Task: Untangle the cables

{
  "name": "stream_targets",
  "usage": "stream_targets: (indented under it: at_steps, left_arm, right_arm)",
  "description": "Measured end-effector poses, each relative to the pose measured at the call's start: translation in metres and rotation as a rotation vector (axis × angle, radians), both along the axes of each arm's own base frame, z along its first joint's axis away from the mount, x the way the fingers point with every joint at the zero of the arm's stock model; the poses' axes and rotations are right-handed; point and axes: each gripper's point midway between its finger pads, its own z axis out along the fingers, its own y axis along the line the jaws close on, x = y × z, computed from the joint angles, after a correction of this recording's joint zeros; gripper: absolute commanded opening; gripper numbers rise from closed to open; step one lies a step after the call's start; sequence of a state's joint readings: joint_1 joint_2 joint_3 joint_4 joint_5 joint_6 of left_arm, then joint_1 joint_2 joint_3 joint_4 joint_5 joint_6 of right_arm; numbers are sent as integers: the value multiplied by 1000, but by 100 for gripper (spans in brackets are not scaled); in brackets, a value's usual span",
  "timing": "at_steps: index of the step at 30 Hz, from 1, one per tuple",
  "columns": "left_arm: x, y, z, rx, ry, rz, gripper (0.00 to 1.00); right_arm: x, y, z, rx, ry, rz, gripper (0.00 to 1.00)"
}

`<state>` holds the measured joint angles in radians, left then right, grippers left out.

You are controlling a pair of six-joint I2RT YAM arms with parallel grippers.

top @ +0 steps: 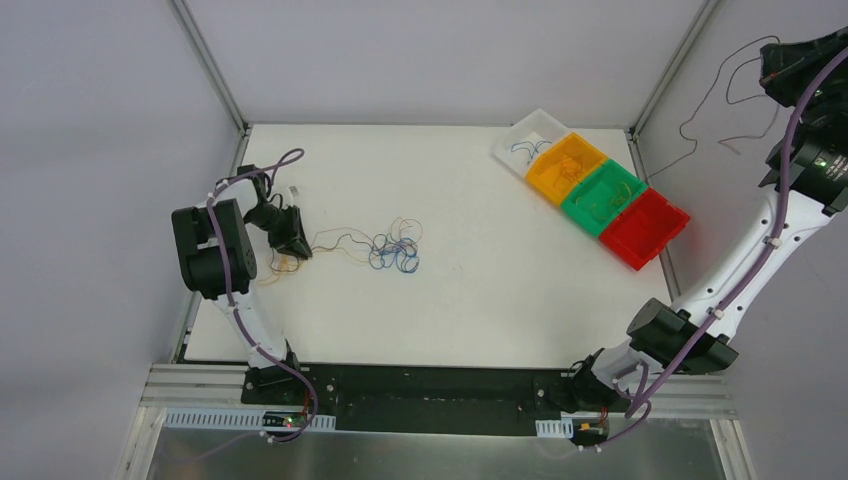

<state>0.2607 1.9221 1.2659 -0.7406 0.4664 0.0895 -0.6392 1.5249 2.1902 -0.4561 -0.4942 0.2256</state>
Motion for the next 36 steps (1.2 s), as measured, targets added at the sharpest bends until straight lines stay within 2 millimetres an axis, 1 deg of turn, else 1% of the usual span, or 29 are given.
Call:
stream_targets:
  at_steps: [2, 4, 10, 13, 15, 19, 24, 28, 36]
  left_arm:
    - [2, -11, 5, -30, -21, -28, 31]
    - [5, -27, 14, -50, -52, -74, 33]
    - [14, -103, 54, -112, -181, -288, 41]
    - [13, -131, 62, -141, -206, -363, 44]
    - [9, -144, 62, -149, -206, -395, 46]
    - [5, -160, 63, -157, -209, -436, 47]
    - [1, -173, 64, -167, -207, -457, 47]
    - [3, -177, 64, -170, -218, -457, 47]
    - [7, -178, 65, -172, -226, -442, 47]
  right_arm:
    - [2, 3, -6, 14, 13, 25, 0]
    - [4, 7, -10, 28, 23, 54, 0]
    - [2, 21, -21, 63, 53, 123, 0]
    - [-2, 26, -23, 67, 63, 139, 0]
    - [-5, 29, -24, 66, 71, 146, 0]
    - [-10, 29, -27, 44, 89, 130, 0]
    - [-13, 15, -33, 8, 119, 54, 0]
    - [-15, 0, -25, -24, 109, -10, 0]
    - [-23, -28, -16, -43, 89, -104, 0]
